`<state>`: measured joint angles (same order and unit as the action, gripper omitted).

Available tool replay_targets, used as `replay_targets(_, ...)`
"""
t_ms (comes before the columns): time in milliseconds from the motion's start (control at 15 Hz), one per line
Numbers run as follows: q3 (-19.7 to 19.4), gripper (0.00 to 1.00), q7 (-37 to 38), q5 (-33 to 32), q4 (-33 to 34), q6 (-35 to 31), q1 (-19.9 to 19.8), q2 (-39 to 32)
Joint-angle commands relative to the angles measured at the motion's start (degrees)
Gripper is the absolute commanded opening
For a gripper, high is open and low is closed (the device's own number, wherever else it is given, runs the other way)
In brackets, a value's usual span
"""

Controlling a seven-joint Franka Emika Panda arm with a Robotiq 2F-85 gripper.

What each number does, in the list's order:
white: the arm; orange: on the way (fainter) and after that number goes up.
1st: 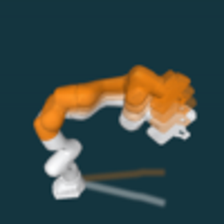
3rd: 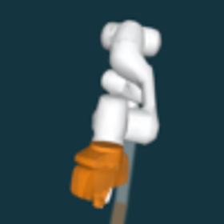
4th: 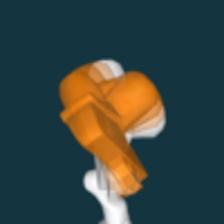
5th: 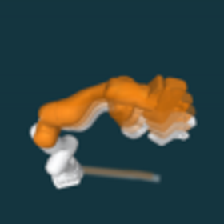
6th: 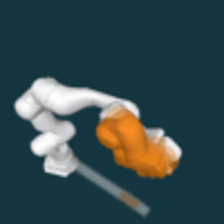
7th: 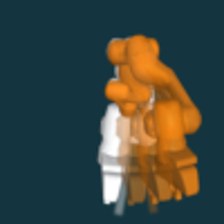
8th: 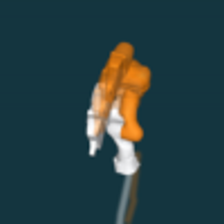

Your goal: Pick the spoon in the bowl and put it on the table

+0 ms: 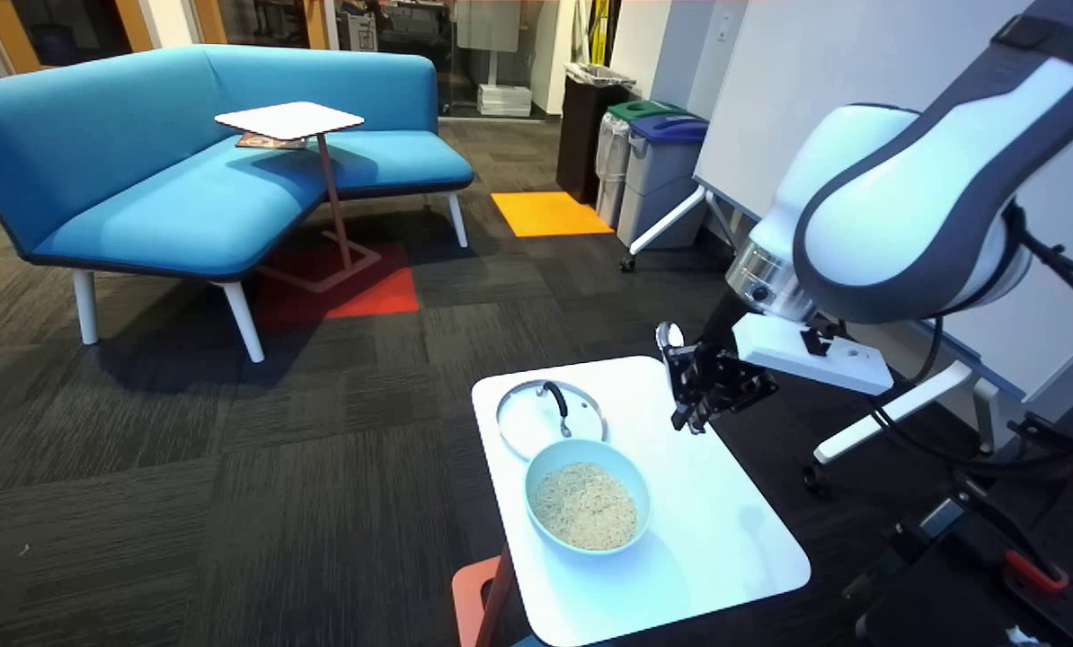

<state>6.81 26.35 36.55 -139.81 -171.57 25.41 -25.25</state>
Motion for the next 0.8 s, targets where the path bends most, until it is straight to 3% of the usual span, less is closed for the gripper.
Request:
replay_targets(0,-2.5,0.05,-0.7,-9.7,3.5,5.1,-3.5,-3.8)
replay_targets(333,-5.0,0.05,1.4,-20.7,11.0,13.8,-4.2,-10.4)
replay_targets(733,-3.7,0.05,1.5,-21.9,19.8,23.6,-5.6,-17.5)
